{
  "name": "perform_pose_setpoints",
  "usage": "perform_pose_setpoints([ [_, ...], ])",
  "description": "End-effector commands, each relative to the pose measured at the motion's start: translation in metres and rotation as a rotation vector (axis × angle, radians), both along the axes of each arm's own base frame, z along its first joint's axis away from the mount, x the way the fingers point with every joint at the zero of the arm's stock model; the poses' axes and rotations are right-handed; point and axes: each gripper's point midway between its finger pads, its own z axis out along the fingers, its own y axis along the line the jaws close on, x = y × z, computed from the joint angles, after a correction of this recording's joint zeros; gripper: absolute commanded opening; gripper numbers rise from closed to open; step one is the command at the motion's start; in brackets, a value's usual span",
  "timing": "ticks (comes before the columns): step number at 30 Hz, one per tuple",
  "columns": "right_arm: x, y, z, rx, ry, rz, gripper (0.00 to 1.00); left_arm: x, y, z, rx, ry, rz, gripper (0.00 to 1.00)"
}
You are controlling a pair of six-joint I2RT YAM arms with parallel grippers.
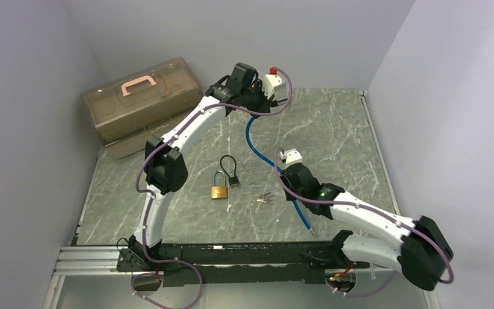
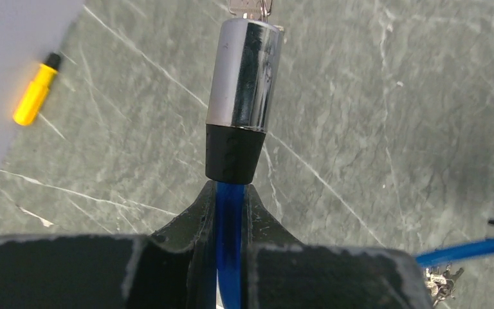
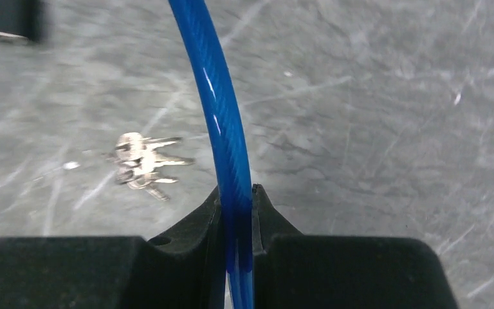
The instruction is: Unlock with the key
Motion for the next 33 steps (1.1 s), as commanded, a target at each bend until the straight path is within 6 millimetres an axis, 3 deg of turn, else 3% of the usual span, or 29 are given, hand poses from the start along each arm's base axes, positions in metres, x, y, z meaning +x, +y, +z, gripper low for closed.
perform_pose_setpoints([
  [1,0.052,-0.005,0.02,0.076,-0.074,-0.216,0.04,-0.001,-0.005,-0.013,0.022,-0.016,-0.035,0.0],
  [7,0.081,-0.03,0.003,0.003,-0.046,-0.351,0.12,0.01,0.006,-0.064,0.114,-0.017,0.007,0.0],
  [11,0.091,-0.03,-0.002,-0.001,-0.048,-0.351,0.31,0.021,0.015,-0.094,0.177,-0.009,0.045,0.0],
  [15,0.095,-0.032,-0.004,-0.03,-0.044,-0.356,0.42,0.031,0.019,-0.118,0.214,0.021,0.083,0.0],
  [20,0.097,-0.036,0.008,-0.019,-0.068,-0.372,0.48,0.033,0.016,-0.133,0.204,0.069,0.096,0.06],
  [24,0.095,-0.039,0.018,-0.019,-0.073,-0.37,0.56,0.028,0.015,-0.139,0.2,0.102,0.089,0.2],
  [29,0.09,-0.034,0.041,0.045,-0.107,-0.333,0.64,0.021,0.009,-0.143,0.189,0.134,0.042,0.35],
  [33,0.087,-0.033,0.063,0.112,-0.15,-0.329,0.72,0.012,0.004,-0.142,0.193,0.144,-0.036,0.39],
])
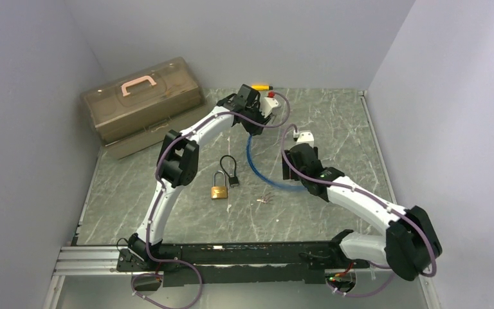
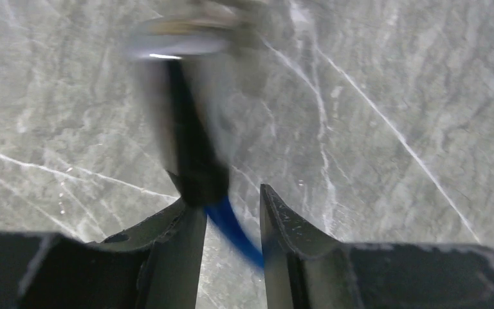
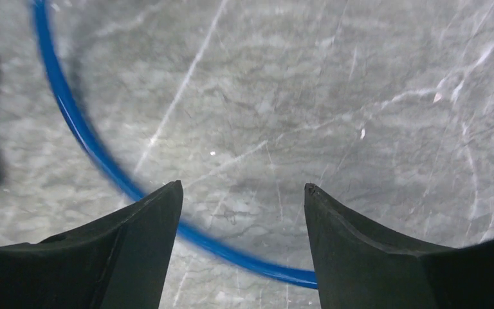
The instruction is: Unlock with the key
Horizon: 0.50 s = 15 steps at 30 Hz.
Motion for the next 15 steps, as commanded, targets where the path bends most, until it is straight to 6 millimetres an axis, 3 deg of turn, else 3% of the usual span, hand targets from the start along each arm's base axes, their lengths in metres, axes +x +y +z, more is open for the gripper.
perform_pose_setpoints([
  [1,0.021,0.011,0.066,0.14,-0.187,-0.026,0.77,-0.02,-0.02,0.016,-0.038,0.041,-0.125,0.42],
  [6,0.017,0.013,0.076,0.173,-0.185,-0.022,0.8,-0.026,-0.016,0.018,-0.029,0.036,-0.145,0.47],
  [9,0.015,0.015,0.084,0.207,-0.205,-0.012,0.81,-0.023,-0.015,0.031,-0.046,0.01,-0.128,0.53],
  [13,0.01,0.022,0.091,0.254,-0.216,0.02,0.8,-0.011,-0.019,0.07,-0.115,-0.042,-0.105,0.57],
  [15,0.006,0.025,0.089,0.27,-0.197,0.032,0.8,-0.008,-0.02,0.098,-0.151,-0.079,-0.112,0.76],
])
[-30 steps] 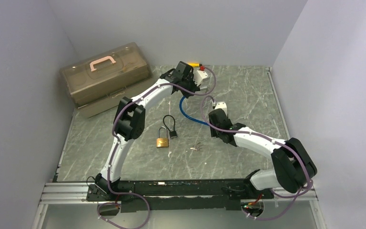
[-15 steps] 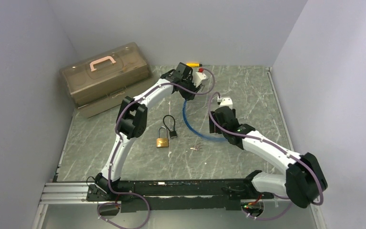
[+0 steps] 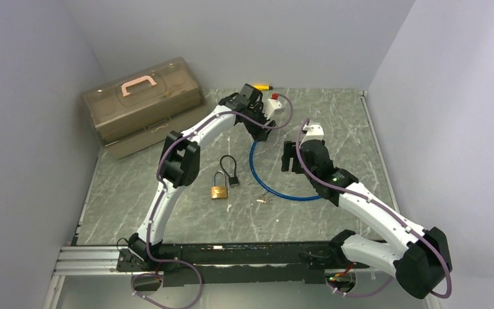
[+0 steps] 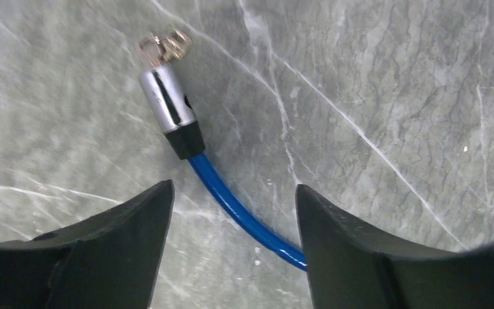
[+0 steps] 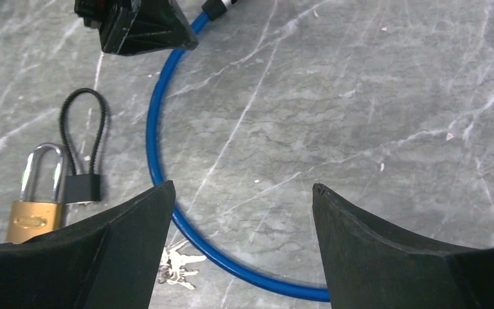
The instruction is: Unlock with the key
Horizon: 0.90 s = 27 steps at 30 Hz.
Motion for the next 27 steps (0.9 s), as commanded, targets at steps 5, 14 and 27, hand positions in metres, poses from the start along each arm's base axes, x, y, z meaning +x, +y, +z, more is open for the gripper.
perform_pose_setpoints([
  [5,-0.014,0.02,0.007,0.131,0.013,0.073,0.8,-0.012,0.01,0.157,-0.2,-0.141,-0.045,0.99],
  [14,-0.044,0.047,-0.019,0.135,0.131,0.141,0.79,-0.096,0.131,0.174,-0.077,0.089,0.092,0.99],
  [27,-0.098,0.093,-0.074,0.176,0.324,0.222,0.8,-0.164,0.247,0.157,-0.048,0.157,0.339,0.99],
])
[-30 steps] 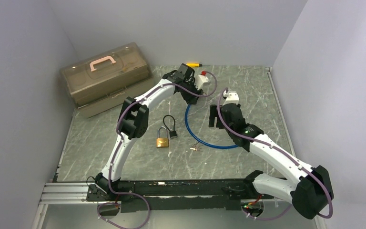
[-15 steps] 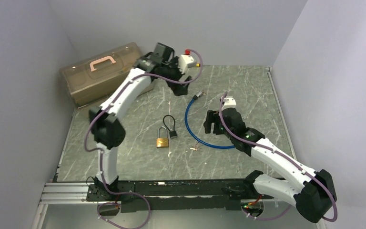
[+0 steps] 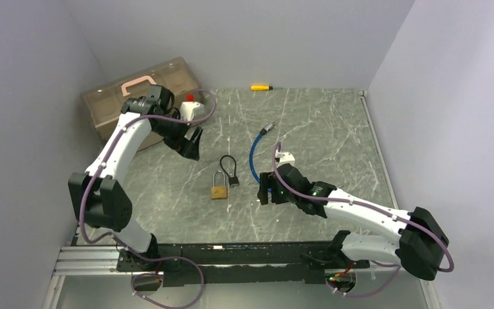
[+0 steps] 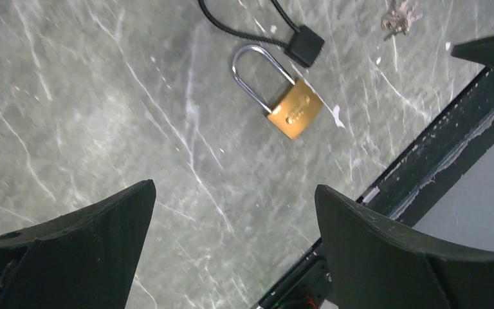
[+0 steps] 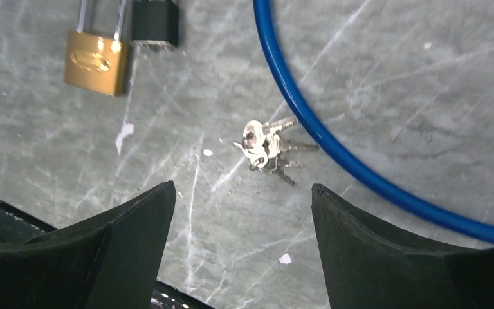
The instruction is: Unlock with the key
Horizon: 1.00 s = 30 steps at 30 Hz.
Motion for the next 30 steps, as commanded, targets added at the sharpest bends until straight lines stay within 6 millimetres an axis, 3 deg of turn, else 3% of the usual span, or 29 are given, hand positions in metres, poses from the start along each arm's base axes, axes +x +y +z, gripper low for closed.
perform_pose_setpoints([
  [1,-0.009,0.007,-0.014,0.053,0.055,-0.033,0.8,-0.022,0.003,0.046,-0.018,-0.17,0.001,0.99],
  [10,-0.021,0.008,-0.044,0.035,0.133,-0.027,0.76,-0.049,0.024,0.035,0.07,-0.202,-0.006,0.99],
  [16,-0.009,0.004,-0.06,-0.052,0.124,-0.059,0.76,-0.062,0.027,0.039,0.067,-0.26,-0.017,0.99],
  [25,0.022,0.013,-0.055,-0.14,0.052,-0.064,0.76,-0.07,0.034,0.038,0.093,-0.288,-0.014,0.99],
  [30,0.021,0.031,-0.058,-0.124,0.079,-0.01,0.71,-0.068,0.036,0.043,0.099,-0.316,0.004,0.99],
])
